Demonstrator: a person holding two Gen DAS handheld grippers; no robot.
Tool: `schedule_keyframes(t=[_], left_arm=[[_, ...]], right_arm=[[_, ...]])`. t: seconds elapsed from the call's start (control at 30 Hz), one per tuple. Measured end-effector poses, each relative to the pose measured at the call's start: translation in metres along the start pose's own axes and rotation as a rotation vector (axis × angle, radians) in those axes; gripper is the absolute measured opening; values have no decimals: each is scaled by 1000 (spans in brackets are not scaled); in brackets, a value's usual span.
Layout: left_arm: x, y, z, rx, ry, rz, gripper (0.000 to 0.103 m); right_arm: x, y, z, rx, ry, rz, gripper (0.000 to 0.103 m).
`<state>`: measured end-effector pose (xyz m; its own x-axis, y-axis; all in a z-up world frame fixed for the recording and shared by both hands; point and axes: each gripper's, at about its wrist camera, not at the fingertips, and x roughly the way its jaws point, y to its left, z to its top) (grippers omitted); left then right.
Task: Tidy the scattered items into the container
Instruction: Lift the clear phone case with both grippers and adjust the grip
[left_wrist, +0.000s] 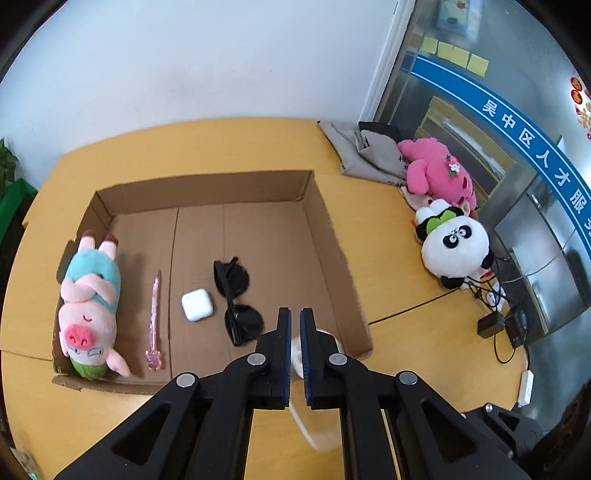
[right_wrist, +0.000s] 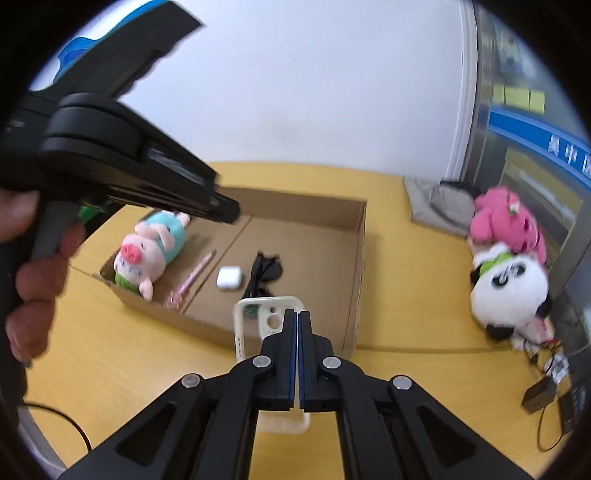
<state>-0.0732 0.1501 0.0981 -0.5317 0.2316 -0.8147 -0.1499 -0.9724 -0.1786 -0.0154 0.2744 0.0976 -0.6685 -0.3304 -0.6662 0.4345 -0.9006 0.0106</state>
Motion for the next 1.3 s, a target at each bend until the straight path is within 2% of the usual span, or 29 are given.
schedule_keyframes(t=[0.13,0.2,0.23,0.3,0.37,0.4,0.43,0.47,0.53,0.6,0.67,0.7,0.73,0.77,0.8,0.83,0.9,0.97,1.13,1.3], left_arm=[[26,21,-50,-40,67,14,5],[44,30,-77,-67,119,3,10],[54,34,-90,-87,153,-5,13],[77,39,-114,-120,223,-10,22],[95,39,-130,-152,273,-28,26],[101,38,-134,-166,287,-49,26],[108,35,-138,-175,299,-69,33],[112,32,-140,-175,306,-74,46],[120,25,-141,-162,302,-49,60],[130,23,-141,-165,314,-14,62],[131,20,-141,-161,294,5,61],[131,20,-141,-161,298,12,60],[130,19,-141,-165,298,13,52],[129,19,-141,-169,292,15,40],[129,20,-141,-178,291,2,35],[129,20,-142,-191,294,-27,25],[127,17,-143,-185,292,-42,19],[123,14,-144,-178,291,-42,4],[112,7,-144,-173,285,-44,1],[84,8,-128,-142,222,-60,1]], right_arm=[[24,-7,-48,29,118,56,1],[37,-12,-68,56,173,69,2],[46,-13,-78,61,207,72,6],[58,-14,-89,54,239,87,20],[69,-13,-96,46,264,94,54],[76,-13,-100,46,276,111,57],[83,-13,-104,53,294,128,58],[86,-13,-105,53,306,132,58],[93,-14,-109,51,319,142,58],[96,-15,-110,45,335,125,57],[98,-17,-113,41,356,100,35],[97,-17,-113,33,352,86,31],[96,-16,-115,24,353,73,25],[95,-16,-115,21,354,69,15],[94,-15,-116,19,356,76,11],[92,-13,-118,16,358,82,6],[89,-6,-121,-8,349,55,4],[86,1,-123,-11,348,56,4],[72,5,-121,0,326,49,4],[49,10,-100,2,253,28,4]])
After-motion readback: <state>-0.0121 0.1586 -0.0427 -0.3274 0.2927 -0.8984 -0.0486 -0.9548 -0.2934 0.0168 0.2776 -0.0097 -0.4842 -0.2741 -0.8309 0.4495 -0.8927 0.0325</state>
